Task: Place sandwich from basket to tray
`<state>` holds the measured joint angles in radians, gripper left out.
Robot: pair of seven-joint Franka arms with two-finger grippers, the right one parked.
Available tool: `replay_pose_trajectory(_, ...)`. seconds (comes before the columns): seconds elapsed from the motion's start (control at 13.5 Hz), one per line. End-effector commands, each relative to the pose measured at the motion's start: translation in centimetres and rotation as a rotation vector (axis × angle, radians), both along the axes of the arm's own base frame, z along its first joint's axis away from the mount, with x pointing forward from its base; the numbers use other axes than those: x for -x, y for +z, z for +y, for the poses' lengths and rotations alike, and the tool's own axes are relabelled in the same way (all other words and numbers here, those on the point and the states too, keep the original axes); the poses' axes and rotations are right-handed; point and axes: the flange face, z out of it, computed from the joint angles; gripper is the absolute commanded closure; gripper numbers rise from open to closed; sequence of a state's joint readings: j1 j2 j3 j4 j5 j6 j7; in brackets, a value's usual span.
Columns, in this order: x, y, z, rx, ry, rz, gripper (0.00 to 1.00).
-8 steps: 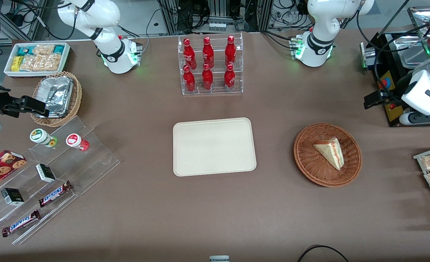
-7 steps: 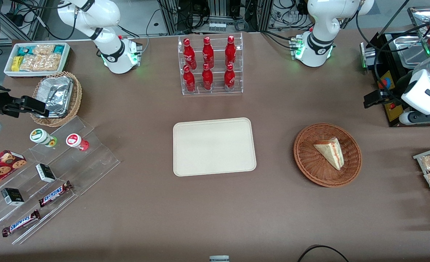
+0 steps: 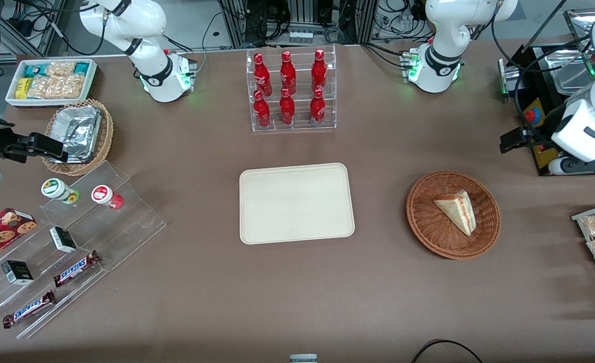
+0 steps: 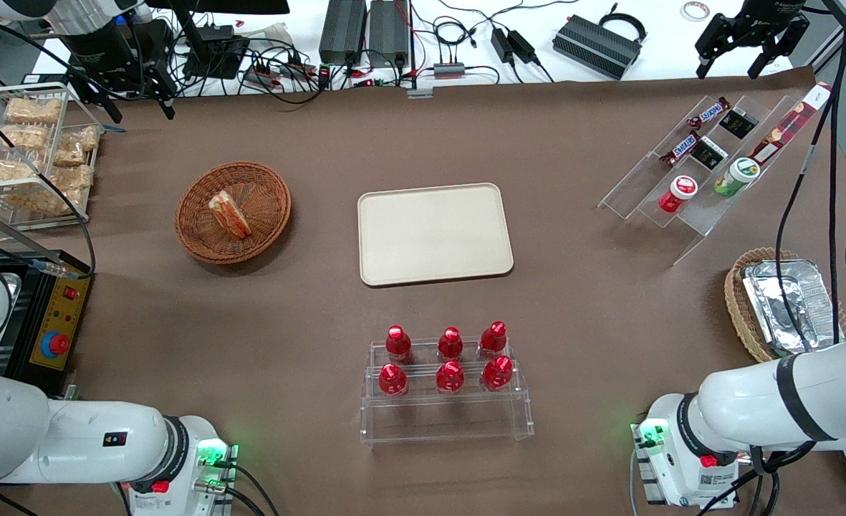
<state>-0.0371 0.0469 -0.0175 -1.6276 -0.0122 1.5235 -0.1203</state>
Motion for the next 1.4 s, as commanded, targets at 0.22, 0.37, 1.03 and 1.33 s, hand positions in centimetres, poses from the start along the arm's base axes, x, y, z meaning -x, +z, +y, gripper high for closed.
replay_pose_trajectory(0.22,-1.5,-7.8,-0.1,0.015,0.005,-0.017,0.0)
replay_pose_trajectory(0.37,-1.9,-10.4,-0.1,0.014,0.007,-0.02,0.0)
replay_pose_trajectory(1.03,-2.6,-18.6,-0.3,0.0,0.105,-0.022,0.0)
replay_pose_trajectory(1.33,-1.7,-20.5,-0.4,-0.023,0.287,-0.033,0.0)
